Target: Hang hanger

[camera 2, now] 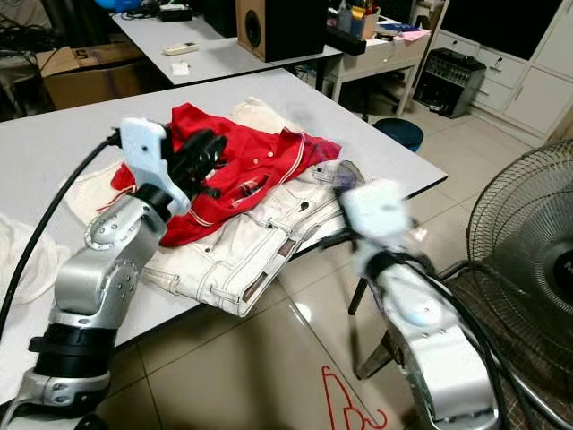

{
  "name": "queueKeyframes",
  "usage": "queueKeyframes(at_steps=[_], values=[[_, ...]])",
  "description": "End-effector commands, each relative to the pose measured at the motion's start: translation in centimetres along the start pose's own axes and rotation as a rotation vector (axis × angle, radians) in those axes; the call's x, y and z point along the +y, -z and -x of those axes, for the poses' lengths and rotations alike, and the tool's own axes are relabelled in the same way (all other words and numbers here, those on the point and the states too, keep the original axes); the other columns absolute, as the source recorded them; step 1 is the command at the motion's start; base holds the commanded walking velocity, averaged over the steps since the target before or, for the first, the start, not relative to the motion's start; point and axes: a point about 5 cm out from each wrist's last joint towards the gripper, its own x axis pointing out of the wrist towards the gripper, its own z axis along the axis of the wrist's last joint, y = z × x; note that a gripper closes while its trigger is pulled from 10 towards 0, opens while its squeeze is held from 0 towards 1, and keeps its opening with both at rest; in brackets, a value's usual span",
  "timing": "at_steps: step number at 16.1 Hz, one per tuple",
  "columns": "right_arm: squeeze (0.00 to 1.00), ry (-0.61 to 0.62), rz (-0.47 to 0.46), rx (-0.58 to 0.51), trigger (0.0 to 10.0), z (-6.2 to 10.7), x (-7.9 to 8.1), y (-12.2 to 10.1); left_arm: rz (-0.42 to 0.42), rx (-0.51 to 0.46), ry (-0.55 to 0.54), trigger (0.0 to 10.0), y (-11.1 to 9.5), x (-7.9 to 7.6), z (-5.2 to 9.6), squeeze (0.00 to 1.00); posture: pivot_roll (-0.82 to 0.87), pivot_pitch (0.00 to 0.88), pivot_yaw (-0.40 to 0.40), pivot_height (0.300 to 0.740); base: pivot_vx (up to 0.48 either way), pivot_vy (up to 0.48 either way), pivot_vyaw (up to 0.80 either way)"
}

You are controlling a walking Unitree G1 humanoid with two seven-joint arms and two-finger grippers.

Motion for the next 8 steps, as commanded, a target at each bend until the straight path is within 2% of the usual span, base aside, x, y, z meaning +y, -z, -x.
queueKeyframes(at_steps=[1, 2, 3, 4, 5, 6, 7, 8], values=[[0.0, 0.046, -0.041, 0.008, 10.0, 0.1, -0.9, 0.2, -0.04, 0.022, 0.01, 10.0, 0.5, -0.3, 0.1, 0.0, 0.0, 0.0, -0.002, 0.74, 0.0, 0.0, 0.0], [0.0, 0.078, -0.205, 0.018, 10.0, 0.7, -1.9, 1.0, -0.093, 0.075, 0.021, 10.0, 1.8, -0.5, 0.2, 0.0, -0.01, 0.0, 0.0, 0.74, 0.0, 0.0, 0.0], [0.0, 0.071, -0.277, 0.009, 10.0, 1.0, -2.5, 1.2, -0.106, 0.114, -0.002, 10.0, 2.5, -0.4, -0.2, 0.0, -0.02, 0.0, 0.003, 0.74, 0.0, 0.0, 0.0], [0.0, 0.068, -0.285, 0.009, 10.0, 1.2, -2.9, 1.3, -0.12, 0.141, -0.001, 10.0, 3.0, -0.3, -0.4, 0.0, -0.02, 0.0, 0.006, 0.74, 0.0, 0.0, 0.0], [0.0, 0.055, -0.291, 0.031, 10.0, 1.7, -3.6, 1.8, -0.092, 0.165, 0.002, 10.0, 3.5, -0.4, -0.8, 1.0, -0.03, 0.0, 0.009, 0.74, 0.0, 0.0, 0.0], [0.0, 0.045, -0.277, 0.054, 10.0, 2.1, -3.9, 2.2, -0.065, 0.168, 0.022, 10.0, 3.6, -0.8, -1.1, 1.0, -0.05, 0.0, 0.018, 0.74, 0.0, 0.0, 0.0], [0.0, 0.047, -0.237, 0.092, 10.0, 2.6, -4.0, 2.7, -0.075, 0.153, 0.033, 10.0, 3.6, -1.1, -1.3, 1.0, -0.06, 0.0, 0.025, 0.74, 0.0, 0.0, 0.0], [0.0, 0.057, -0.166, 0.121, 10.0, 3.0, -4.0, 3.2, -0.066, 0.157, 0.011, 10.0, 3.7, -1.3, -1.4, 1.0, -0.07, 0.0, 0.029, 0.74, 0.0, 0.0, 0.0]])
